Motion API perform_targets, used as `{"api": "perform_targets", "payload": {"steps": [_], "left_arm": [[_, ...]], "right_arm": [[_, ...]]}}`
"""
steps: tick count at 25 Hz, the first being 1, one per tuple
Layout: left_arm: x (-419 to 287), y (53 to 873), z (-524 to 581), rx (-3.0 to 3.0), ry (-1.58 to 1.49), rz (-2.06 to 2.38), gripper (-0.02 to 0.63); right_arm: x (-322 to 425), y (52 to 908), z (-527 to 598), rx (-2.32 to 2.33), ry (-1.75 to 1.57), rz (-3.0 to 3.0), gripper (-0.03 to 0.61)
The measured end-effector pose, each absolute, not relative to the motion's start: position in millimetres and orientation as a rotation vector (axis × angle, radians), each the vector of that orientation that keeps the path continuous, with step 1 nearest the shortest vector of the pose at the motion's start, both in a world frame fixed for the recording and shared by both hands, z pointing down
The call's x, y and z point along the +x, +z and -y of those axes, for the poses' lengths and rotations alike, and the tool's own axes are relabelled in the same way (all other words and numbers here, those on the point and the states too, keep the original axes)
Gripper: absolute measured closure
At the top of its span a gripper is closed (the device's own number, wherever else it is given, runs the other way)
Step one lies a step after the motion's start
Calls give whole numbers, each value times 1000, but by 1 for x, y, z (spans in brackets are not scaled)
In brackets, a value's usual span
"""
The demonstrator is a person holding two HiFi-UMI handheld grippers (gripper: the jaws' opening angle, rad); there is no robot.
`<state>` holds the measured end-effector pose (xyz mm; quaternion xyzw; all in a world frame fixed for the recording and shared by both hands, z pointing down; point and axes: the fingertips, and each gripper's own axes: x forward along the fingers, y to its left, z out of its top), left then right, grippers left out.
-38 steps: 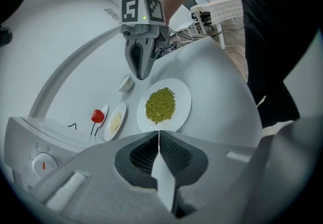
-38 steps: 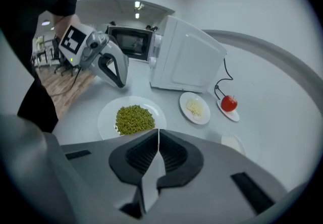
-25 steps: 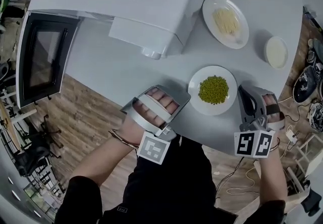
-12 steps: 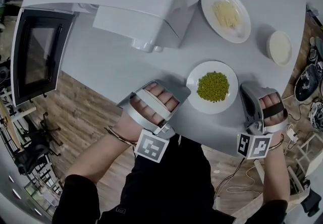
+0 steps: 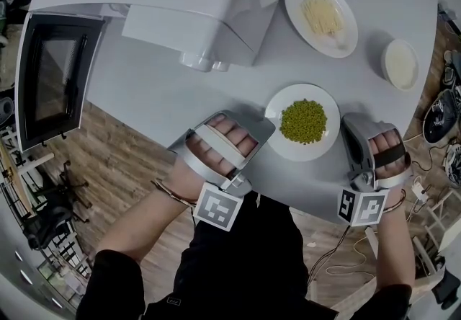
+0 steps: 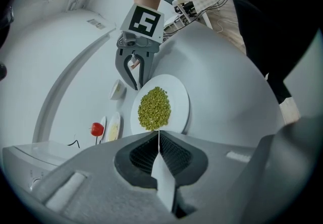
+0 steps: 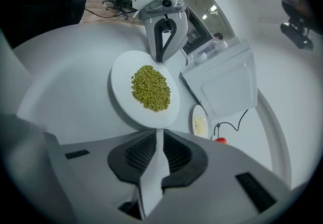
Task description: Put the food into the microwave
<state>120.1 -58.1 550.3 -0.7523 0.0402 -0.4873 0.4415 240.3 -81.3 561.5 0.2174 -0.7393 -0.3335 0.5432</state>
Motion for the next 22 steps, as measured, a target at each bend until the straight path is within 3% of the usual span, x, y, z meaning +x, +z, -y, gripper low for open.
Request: {"api": "perform_targets", "payload": {"steps": [9,14,22], "left_arm": [[96,560,50,-1857,-1273,-57,600],[105,560,51,-1859,-1262,-25,545],[108,560,49,-1755,-1209,62,543]], "right_arm": [[240,560,85,531,-783,1763,540],[239,560,88,532,-780,1756,535],[240,560,93,540,-777,1757,535]]}}
